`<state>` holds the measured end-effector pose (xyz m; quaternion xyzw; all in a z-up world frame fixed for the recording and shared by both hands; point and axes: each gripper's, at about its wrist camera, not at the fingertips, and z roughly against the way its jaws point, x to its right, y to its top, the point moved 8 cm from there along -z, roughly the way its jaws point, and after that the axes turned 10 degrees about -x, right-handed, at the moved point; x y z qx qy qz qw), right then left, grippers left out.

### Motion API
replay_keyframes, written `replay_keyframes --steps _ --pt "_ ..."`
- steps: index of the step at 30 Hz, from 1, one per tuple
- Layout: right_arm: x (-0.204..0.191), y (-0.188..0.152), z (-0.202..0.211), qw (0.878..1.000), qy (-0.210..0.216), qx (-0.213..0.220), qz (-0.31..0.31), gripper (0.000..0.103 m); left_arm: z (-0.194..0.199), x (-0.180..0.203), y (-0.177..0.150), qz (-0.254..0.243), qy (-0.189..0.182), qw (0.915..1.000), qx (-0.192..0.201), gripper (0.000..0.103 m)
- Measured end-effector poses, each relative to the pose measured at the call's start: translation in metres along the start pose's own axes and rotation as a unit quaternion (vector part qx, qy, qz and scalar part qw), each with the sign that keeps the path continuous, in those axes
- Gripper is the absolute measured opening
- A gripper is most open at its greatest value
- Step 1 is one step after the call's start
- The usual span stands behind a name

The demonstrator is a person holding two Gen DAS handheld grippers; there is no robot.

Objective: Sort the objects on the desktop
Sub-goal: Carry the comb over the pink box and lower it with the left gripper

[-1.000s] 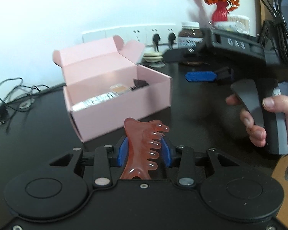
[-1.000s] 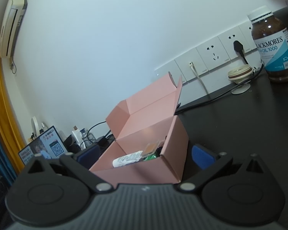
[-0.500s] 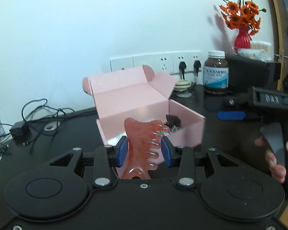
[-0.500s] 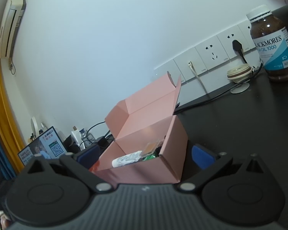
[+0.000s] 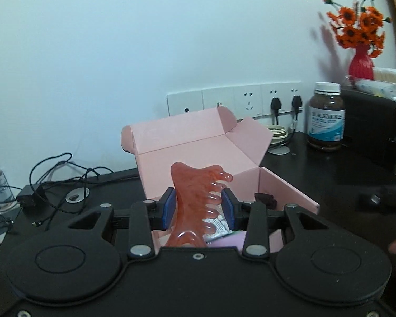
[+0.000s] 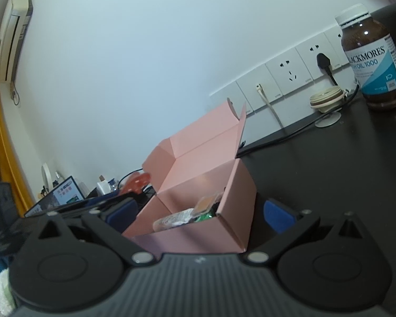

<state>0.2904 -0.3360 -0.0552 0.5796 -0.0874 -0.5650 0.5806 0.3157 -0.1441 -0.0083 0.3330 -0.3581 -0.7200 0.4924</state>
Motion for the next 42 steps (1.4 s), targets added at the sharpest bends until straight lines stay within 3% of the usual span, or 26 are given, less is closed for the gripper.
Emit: replay_keyframes --steps 5,11,23,42 --pt "0.001 0.000 0.000 1.000 0.000 0.000 -0.002 0.102 -0.025 -0.001 0.001 0.015 0.006 0.9995 -0.027 0.038" --pt "0.001 0.000 0.000 1.000 0.001 0.000 -0.003 0.102 -0.044 0.006 -0.006 0.000 0.021 0.9984 -0.053 0.038" --pt "0.002 -0.001 -0.002 1.000 0.002 -0.001 -0.006 0.102 -0.054 0.003 -0.025 0.016 -0.002 0.9957 -0.091 0.039" --pt "0.002 -0.002 -0.004 1.000 0.002 0.000 -0.011 0.102 -0.052 -0.001 -0.027 0.026 -0.017 0.9958 -0.086 0.041"
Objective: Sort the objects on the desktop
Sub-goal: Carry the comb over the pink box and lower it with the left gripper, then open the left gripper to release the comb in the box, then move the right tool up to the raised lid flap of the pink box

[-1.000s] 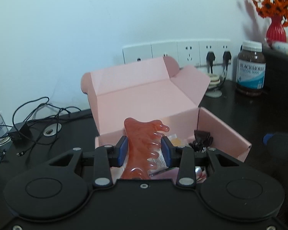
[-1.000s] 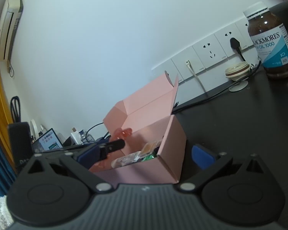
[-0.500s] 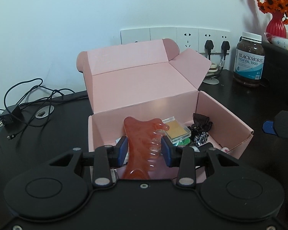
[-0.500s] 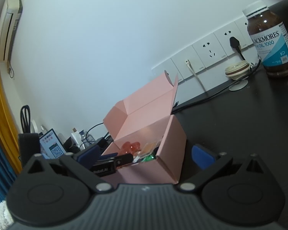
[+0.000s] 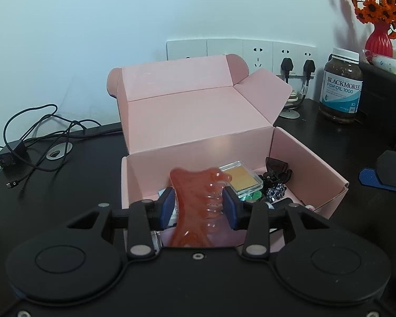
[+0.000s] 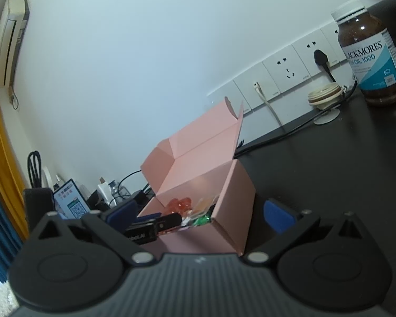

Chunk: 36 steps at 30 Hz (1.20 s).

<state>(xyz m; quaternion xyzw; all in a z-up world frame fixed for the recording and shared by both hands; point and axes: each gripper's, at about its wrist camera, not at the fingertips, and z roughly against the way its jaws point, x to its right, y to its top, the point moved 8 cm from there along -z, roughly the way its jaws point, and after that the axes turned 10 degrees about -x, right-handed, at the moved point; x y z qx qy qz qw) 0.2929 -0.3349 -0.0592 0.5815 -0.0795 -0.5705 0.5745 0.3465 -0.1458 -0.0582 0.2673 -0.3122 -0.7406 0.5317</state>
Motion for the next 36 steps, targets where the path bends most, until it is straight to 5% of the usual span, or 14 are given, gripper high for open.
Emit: replay_keyframes --steps 5,6,7,9,16,24,32,36 --pt "0.000 0.000 0.000 1.000 0.001 0.000 -0.003 0.102 0.001 -0.001 0.001 0.000 -0.006 1.0000 0.001 0.043" --pt "0.001 0.000 0.000 1.000 0.001 0.000 -0.005 0.102 0.004 -0.002 0.003 0.002 -0.012 0.9999 0.008 0.057" --pt "0.001 0.000 0.000 1.000 0.001 0.000 -0.008 0.102 0.010 -0.004 0.005 0.008 -0.014 0.9997 0.021 0.081" --pt "0.003 0.000 0.000 1.000 0.002 0.000 -0.012 0.102 0.026 -0.007 0.009 0.011 -0.011 0.9980 0.061 0.093" --pt "0.002 -0.001 0.000 1.000 -0.002 0.000 -0.012 0.102 0.061 -0.018 0.019 -0.018 0.008 0.9911 0.132 0.095" --pt "0.005 -0.001 0.000 1.000 -0.011 0.001 -0.018 0.102 0.037 -0.053 0.004 0.057 -0.027 0.9918 0.111 0.095" --pt "0.005 -0.003 -0.005 0.999 -0.040 -0.013 -0.008 0.102 0.035 -0.056 -0.001 0.066 -0.063 0.9911 0.097 0.096" --pt "0.012 -0.004 -0.009 0.998 -0.053 -0.032 -0.025 0.102 0.038 -0.056 0.000 0.066 -0.047 0.9914 0.102 0.098"
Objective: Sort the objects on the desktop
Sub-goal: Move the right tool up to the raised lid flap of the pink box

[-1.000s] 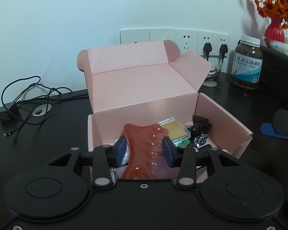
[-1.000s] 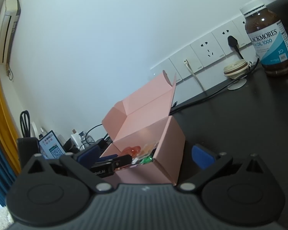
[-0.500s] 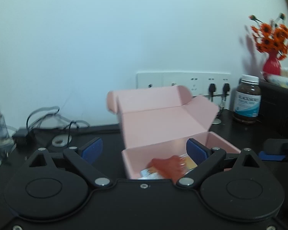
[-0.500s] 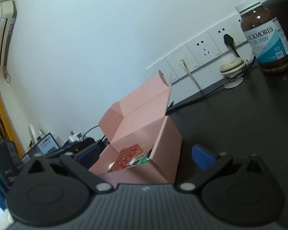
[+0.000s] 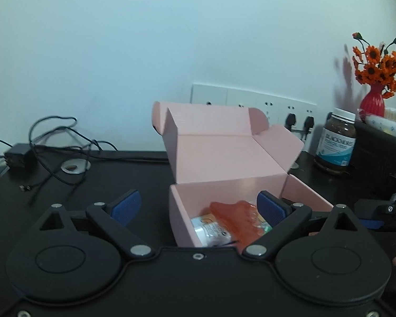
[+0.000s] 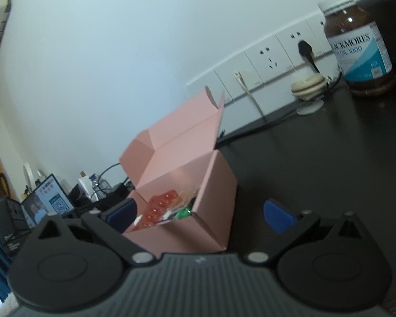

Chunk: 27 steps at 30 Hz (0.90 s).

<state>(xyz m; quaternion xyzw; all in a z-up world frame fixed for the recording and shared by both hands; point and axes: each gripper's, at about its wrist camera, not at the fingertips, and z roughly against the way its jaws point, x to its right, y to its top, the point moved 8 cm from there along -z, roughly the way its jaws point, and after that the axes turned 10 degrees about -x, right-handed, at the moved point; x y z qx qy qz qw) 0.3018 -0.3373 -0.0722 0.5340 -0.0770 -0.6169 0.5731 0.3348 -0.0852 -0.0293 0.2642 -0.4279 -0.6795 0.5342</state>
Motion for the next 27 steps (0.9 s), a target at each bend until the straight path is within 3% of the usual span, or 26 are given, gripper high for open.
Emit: replay_keyframes --steps 5,8,13,17,19,21,24,27 --pt "-0.002 0.000 -0.003 0.999 -0.023 -0.030 -0.001 0.102 0.000 -0.005 0.001 0.017 -0.001 0.9998 -0.005 0.099" --pt "-0.011 0.004 -0.005 0.998 -0.011 -0.057 -0.016 0.102 -0.002 -0.008 0.002 0.021 0.008 0.9997 -0.006 0.099" --pt "-0.024 0.031 -0.015 0.997 0.012 -0.064 -0.030 0.102 -0.009 -0.009 0.001 0.022 0.009 0.9996 -0.016 0.099" --pt "-0.019 0.061 -0.033 1.000 0.000 -0.016 -0.019 0.102 -0.011 -0.012 0.002 0.025 0.019 0.9994 -0.013 0.099" --pt "-0.011 0.076 -0.043 0.999 0.006 0.026 -0.035 0.102 -0.012 -0.015 0.003 0.030 0.024 0.9992 -0.012 0.099" --pt "-0.004 0.085 -0.055 0.997 0.022 0.041 -0.058 0.102 -0.013 -0.019 0.003 0.036 0.026 0.9989 -0.013 0.099" --pt "0.006 0.087 -0.078 0.993 0.065 0.007 -0.100 0.102 -0.016 -0.023 0.004 0.042 0.029 0.9986 -0.016 0.099" --pt "0.004 0.081 -0.091 0.991 0.087 -0.034 -0.092 0.102 -0.019 -0.024 0.003 0.044 0.028 0.9983 -0.024 0.099"
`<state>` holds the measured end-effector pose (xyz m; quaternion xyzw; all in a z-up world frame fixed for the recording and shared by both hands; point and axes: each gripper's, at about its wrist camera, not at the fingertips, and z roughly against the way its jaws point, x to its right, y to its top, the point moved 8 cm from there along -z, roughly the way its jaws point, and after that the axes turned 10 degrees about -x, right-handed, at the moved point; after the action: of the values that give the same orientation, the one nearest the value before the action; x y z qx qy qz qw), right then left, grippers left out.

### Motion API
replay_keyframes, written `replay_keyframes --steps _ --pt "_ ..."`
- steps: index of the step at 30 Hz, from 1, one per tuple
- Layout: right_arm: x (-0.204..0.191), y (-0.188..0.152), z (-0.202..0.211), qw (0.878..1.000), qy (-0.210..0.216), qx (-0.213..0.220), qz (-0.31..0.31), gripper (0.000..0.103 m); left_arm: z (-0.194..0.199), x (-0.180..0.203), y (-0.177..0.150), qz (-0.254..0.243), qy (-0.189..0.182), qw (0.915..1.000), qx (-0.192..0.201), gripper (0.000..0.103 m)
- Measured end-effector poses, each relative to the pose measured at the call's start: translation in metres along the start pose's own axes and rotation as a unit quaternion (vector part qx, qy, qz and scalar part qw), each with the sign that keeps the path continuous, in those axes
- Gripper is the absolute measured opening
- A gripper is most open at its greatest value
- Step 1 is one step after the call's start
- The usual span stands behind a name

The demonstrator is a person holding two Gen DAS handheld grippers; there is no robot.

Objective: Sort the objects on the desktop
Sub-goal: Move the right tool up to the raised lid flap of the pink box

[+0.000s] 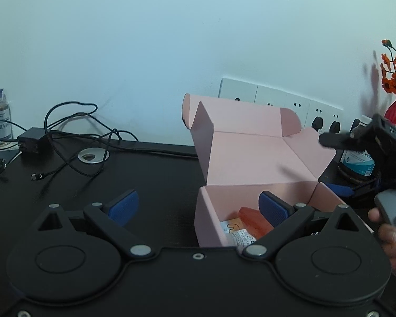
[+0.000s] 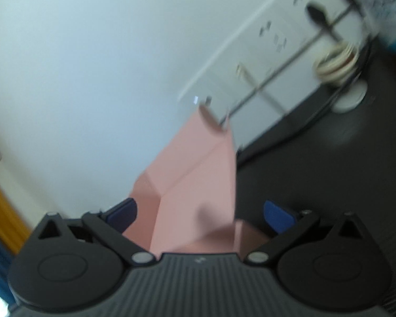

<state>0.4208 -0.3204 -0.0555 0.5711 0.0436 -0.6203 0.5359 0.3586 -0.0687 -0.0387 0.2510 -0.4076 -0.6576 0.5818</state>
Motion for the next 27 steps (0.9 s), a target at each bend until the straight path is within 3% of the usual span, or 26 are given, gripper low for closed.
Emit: replay_keyframes --steps 5,13,15,18,22,27 --pt "-0.003 -0.003 -0.008 1.000 0.016 -0.011 0.018 0.102 0.000 0.003 -0.002 -0.005 -0.003 1.0000 -0.003 0.099" --pt "-0.008 0.001 -0.010 0.999 0.032 -0.002 0.026 0.102 0.002 0.004 0.011 0.001 -0.008 0.9995 0.030 0.101" --pt "-0.011 0.002 -0.004 0.999 0.043 0.007 0.027 0.102 -0.002 0.011 0.016 -0.004 -0.026 0.9993 0.027 0.101" --pt "-0.015 0.004 0.004 0.997 0.064 0.016 0.025 0.102 -0.017 0.022 0.018 -0.010 -0.021 0.9997 0.003 0.101" --pt "-0.013 0.003 0.005 0.997 0.072 0.013 0.017 0.102 -0.033 0.027 0.026 0.025 -0.045 0.9985 -0.017 0.101" --pt "-0.012 0.005 0.006 0.997 0.076 0.013 0.005 0.102 -0.034 0.027 0.041 0.069 -0.080 0.9944 -0.003 0.101"
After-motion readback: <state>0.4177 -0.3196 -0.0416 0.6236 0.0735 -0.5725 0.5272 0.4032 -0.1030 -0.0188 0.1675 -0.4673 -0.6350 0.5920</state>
